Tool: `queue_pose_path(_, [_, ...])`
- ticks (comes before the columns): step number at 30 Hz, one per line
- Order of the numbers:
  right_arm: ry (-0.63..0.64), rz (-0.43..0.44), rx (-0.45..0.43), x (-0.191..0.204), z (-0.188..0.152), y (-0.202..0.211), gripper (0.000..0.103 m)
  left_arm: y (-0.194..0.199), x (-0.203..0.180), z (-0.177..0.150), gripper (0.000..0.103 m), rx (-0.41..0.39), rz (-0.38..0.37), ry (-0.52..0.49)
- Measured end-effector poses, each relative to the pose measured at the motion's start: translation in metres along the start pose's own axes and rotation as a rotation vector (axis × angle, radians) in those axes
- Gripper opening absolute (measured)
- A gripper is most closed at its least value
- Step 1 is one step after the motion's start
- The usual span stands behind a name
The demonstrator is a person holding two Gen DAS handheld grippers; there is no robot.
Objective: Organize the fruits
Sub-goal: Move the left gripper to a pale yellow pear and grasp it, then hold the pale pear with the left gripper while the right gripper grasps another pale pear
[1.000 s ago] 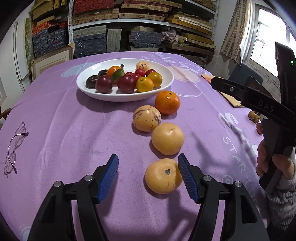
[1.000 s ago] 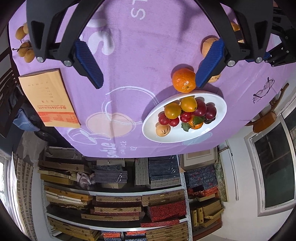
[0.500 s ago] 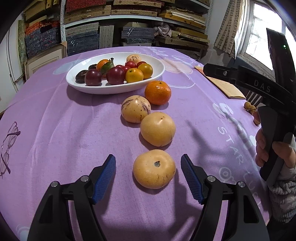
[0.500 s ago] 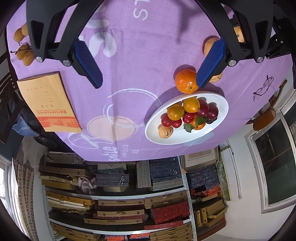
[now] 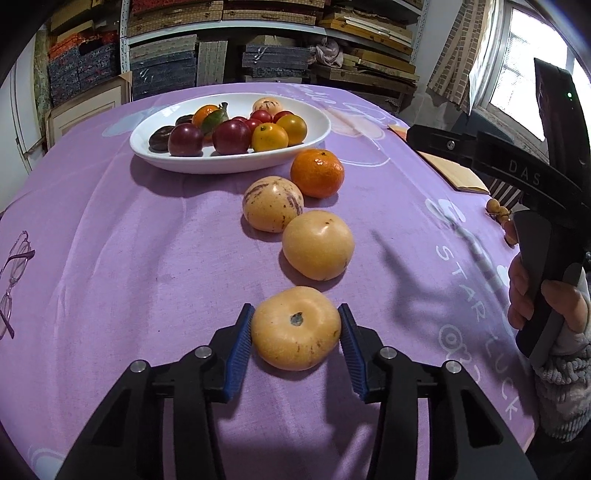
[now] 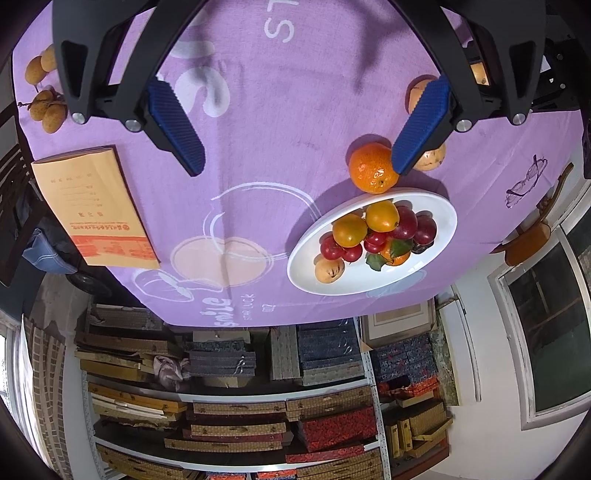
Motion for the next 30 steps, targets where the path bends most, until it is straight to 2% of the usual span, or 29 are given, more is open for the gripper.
queue_pose_path(8, [0.036,0.034,0.018,0.016,-0.003,-0.004,0.099,0.013,0.027,0.012,0.046,-0.065,0.059,0.079])
queue_pose_path(15, [0.161,0.095,0.07,0.068,-0.016,-0.012,0.099,0.019,0.062,0.027,0.046,-0.103,0.141,0.151])
queue_pose_path(21, [0.232,0.11,0.107,0.102,-0.026,-0.017,0.099,0.025,0.085,0.039,0.046,-0.124,0.165,0.196])
queue_pose_path(30, [0.263,0.117,0.145,0.122,-0.031,-0.027,0.099,0.025,0.091,0.041,0.046,-0.118,0.157,0.217])
Point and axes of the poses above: each gripper's, at about its wrist camera, not at the fingertips, and y roughly against the way its jaws point, x to its left, z to its top, the point moved 8 cm from there along -y, roughly the way its jaws point, and after that the axes turned 11 degrees about y, right-handed, at the moved point
